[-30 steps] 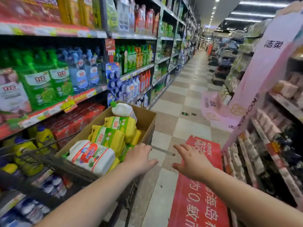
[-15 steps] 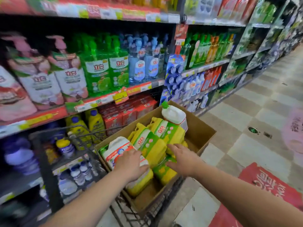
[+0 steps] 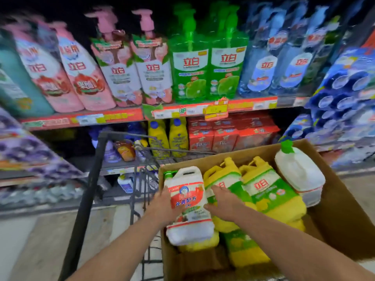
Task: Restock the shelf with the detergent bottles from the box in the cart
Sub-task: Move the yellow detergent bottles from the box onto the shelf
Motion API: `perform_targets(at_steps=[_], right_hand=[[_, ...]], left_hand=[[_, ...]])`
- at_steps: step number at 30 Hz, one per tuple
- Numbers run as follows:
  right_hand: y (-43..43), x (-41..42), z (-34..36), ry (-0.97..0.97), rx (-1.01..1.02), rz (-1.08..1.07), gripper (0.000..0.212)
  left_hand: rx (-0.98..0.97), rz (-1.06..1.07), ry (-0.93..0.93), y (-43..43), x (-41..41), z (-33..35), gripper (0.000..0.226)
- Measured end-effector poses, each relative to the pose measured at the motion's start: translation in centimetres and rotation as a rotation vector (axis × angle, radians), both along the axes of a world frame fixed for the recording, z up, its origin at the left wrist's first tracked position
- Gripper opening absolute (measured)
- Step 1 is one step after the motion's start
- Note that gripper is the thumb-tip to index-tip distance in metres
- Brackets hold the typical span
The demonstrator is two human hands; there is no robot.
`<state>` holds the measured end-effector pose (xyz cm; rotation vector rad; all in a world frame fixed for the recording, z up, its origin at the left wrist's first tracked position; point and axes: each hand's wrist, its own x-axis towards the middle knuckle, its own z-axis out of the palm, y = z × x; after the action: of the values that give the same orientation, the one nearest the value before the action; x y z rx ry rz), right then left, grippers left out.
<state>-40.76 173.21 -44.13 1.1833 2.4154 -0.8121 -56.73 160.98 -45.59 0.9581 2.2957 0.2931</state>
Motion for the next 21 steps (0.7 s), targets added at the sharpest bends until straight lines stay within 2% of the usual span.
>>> perform_targets(at_steps=[4, 7, 11, 16, 18, 21], right_hand=[[0.8, -1.2, -3.0, 0.061, -0.182, -0.049, 0.073], [0.8, -2.3, -4.6, 0.115, -0.276, -0.133, 0.072], [0.5, -3.5, -6.0, 0.218, -0.405, -0.272, 0.072], [0.2, -4.7, -7.1, 0.17, -0.341, -0.374, 0.092], [-0.4, -4.8, -7.2, 0.205, -0.316, -0.42, 0.09], [-1.4, -4.5, -7.5, 0.365, -0.348, -0.496, 0.077]], left_hand=[[0.023, 0.206, -0.161, 0.2, 0.8, -1.9, 0.085], [-0.028, 0.293, -0.149, 0.6, 0.9, -2.8, 0.083], [-0.114, 0.29, -0.093, 1.2, 0.6, -3.7, 0.085], [-0.15, 0.21, -0.021, 1.0, 0.5, -4.5, 0.083], [-0.165, 0.196, 0.0, 0.8, 0.5, -4.7, 0.084], [-0.156, 0.2, 0.008, 0.5, 0.4, -4.9, 0.084]])
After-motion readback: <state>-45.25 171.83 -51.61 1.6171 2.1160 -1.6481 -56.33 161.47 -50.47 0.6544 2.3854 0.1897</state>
